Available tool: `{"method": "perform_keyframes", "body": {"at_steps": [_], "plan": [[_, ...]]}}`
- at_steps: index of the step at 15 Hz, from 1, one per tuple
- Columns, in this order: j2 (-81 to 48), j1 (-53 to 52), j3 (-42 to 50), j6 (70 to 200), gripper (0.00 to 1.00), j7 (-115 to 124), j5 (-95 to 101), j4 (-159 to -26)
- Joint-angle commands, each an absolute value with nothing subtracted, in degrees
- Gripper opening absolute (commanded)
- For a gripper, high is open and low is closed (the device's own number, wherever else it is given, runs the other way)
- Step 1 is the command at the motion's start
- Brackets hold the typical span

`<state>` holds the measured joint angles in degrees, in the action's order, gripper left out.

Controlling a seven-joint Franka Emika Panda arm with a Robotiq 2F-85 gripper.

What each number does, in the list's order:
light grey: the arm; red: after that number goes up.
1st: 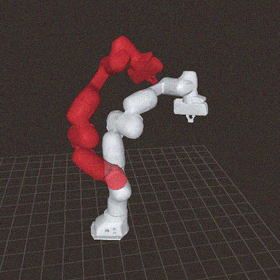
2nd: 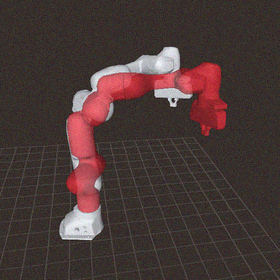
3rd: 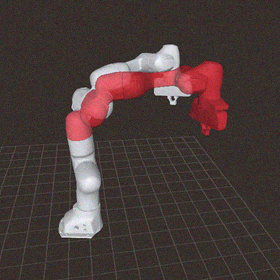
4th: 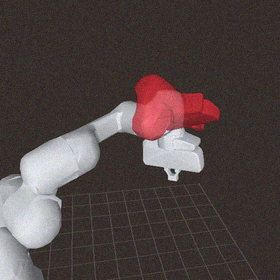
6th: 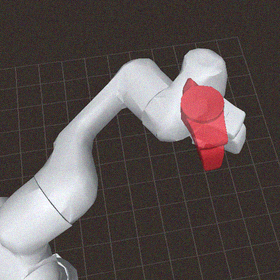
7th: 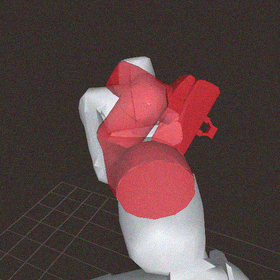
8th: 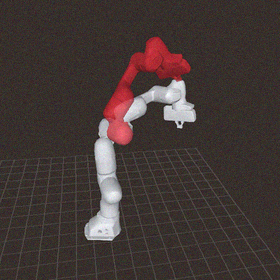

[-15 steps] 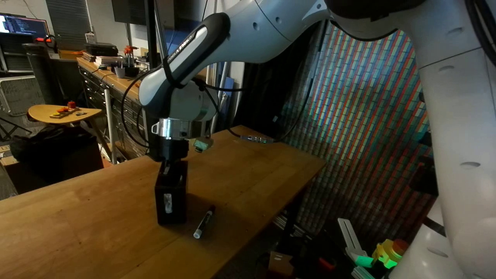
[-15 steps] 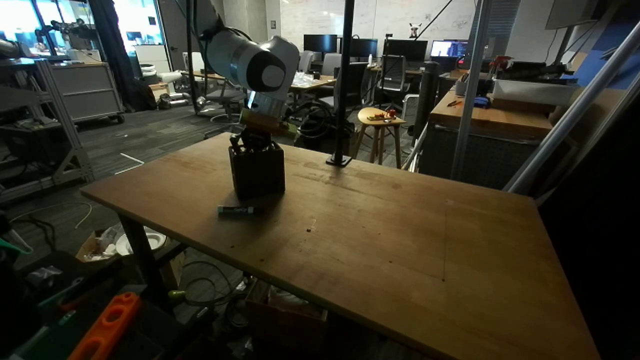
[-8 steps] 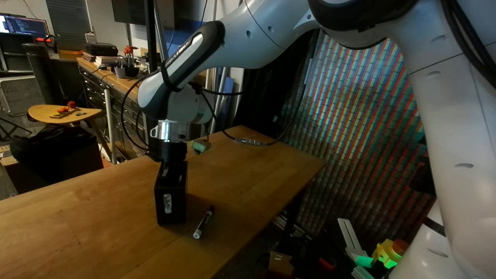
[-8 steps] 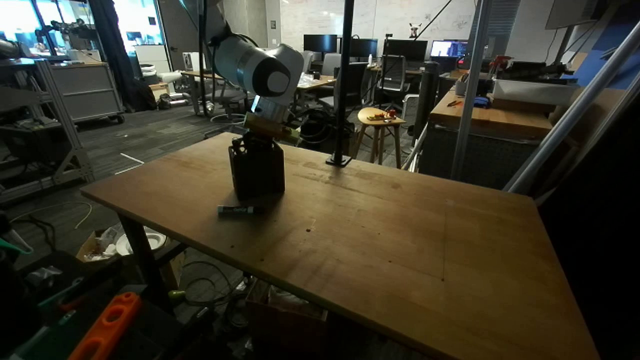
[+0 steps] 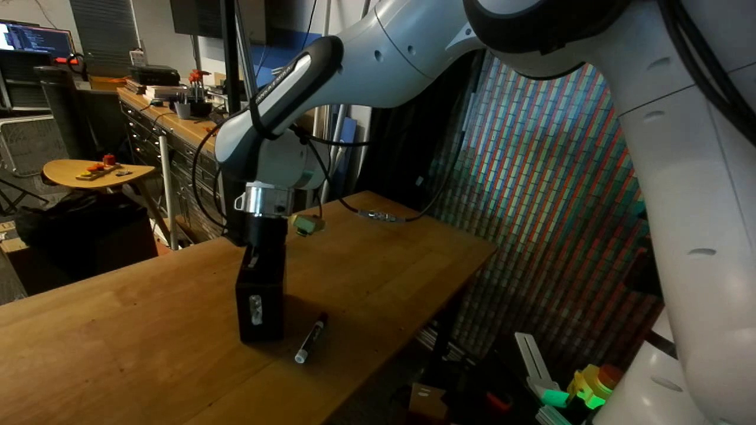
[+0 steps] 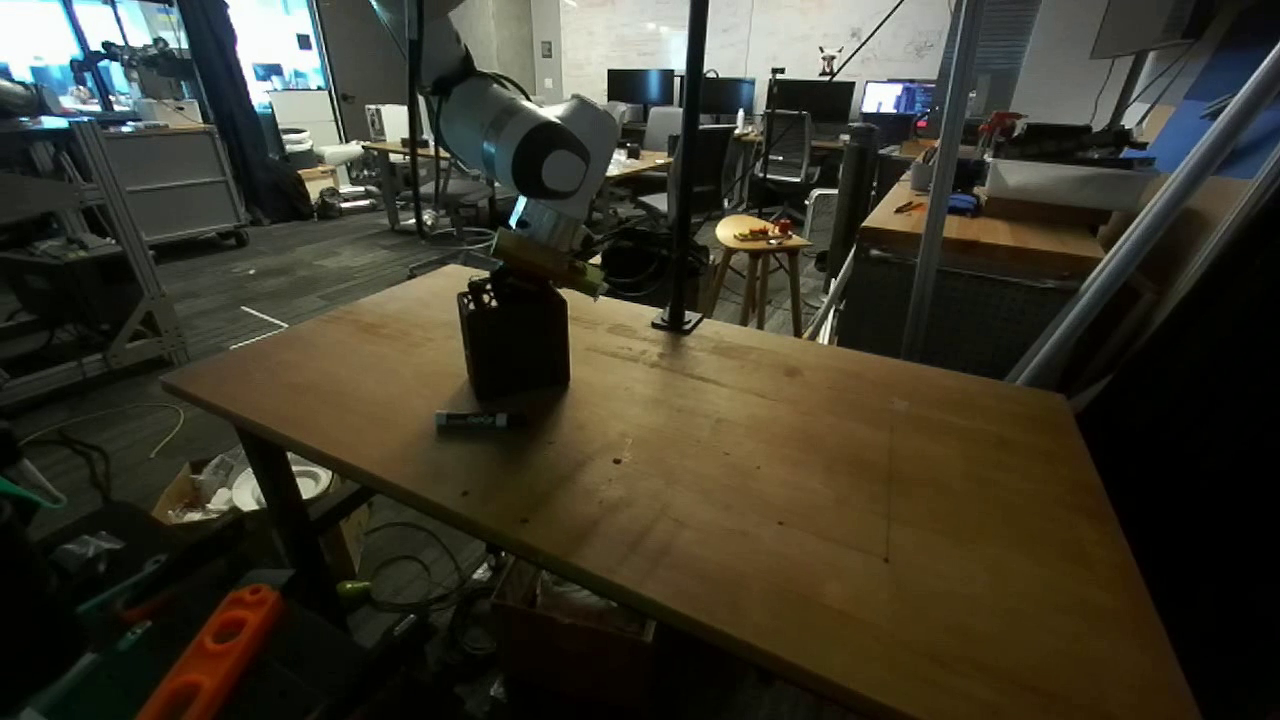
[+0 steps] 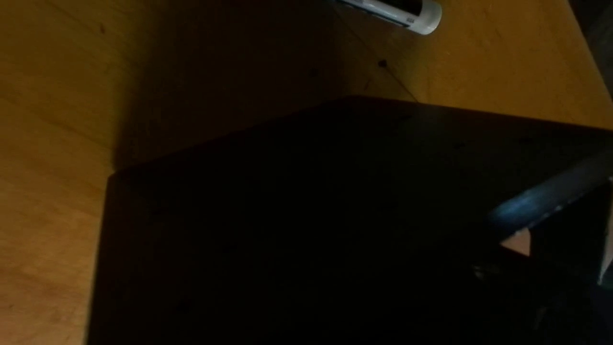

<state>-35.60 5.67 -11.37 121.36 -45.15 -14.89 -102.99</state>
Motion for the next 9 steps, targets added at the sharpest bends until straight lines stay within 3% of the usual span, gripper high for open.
{"method": "perform_keyframes", "body": {"at_steps": [1, 9], "plan": [[-33.3, 5.2, -11.1, 121.6, 0.08, -44.5, -14.9, -104.7], [-21.2, 3.1, -10.0, 119.6, 0.08, -39.3, -11.9, -110.9]]}}
